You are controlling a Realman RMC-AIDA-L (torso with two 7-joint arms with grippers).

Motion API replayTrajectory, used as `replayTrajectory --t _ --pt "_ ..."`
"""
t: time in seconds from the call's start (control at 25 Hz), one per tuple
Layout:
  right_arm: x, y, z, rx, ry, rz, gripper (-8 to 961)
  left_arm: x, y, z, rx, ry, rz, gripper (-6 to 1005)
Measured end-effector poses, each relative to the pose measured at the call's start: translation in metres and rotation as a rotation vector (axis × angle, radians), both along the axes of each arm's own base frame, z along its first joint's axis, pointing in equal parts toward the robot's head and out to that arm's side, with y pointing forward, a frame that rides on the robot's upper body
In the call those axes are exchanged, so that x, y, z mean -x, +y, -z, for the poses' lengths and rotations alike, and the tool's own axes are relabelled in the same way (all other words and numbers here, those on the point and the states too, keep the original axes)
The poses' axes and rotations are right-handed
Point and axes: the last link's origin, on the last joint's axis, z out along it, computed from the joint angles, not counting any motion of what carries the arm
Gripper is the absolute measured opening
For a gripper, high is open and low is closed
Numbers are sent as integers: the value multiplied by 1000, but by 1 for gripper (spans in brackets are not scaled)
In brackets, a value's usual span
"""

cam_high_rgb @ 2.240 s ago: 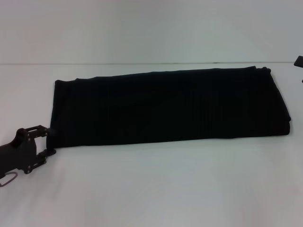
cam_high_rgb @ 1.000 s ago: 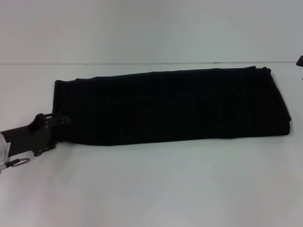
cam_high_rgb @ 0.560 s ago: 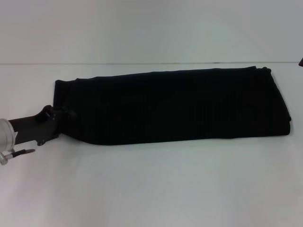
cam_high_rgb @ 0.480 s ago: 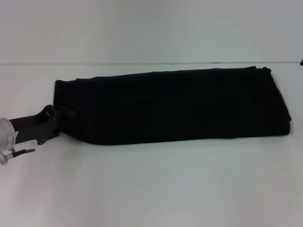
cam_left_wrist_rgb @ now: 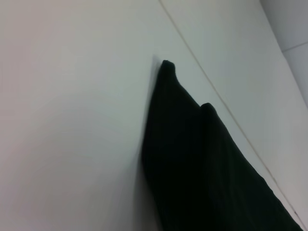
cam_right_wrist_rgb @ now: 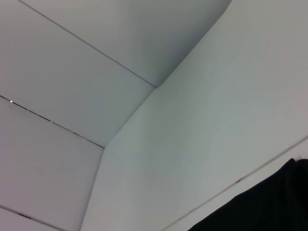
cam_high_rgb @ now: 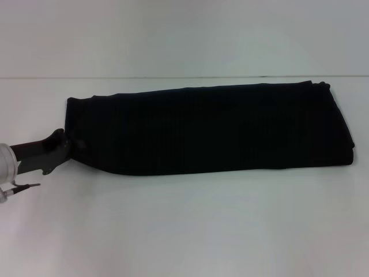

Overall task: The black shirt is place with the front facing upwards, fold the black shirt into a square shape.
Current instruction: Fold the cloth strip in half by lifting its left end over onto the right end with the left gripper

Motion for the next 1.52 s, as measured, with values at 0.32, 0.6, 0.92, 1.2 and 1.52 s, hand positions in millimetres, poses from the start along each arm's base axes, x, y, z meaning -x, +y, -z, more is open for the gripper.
replayTrajectory --t 0.32,0.6,0.92,1.2,1.52 --pt "1 3 -1 -8 -17 -5 695 14 -1 -16 -102 59 26 5" --pt "3 7 -5 -10 -30 -8 692 52 -16 -38 -264 62 -137 7" --pt "2 7 0 -5 -24 0 689 75 -37 -49 -371 5 -243 8" --pt "-1 2 3 8 -26 -5 686 33 -22 -48 -308 -93 -33 10" --pt "3 -1 11 31 -16 -30 683 -66 24 -50 -192 -145 328 12"
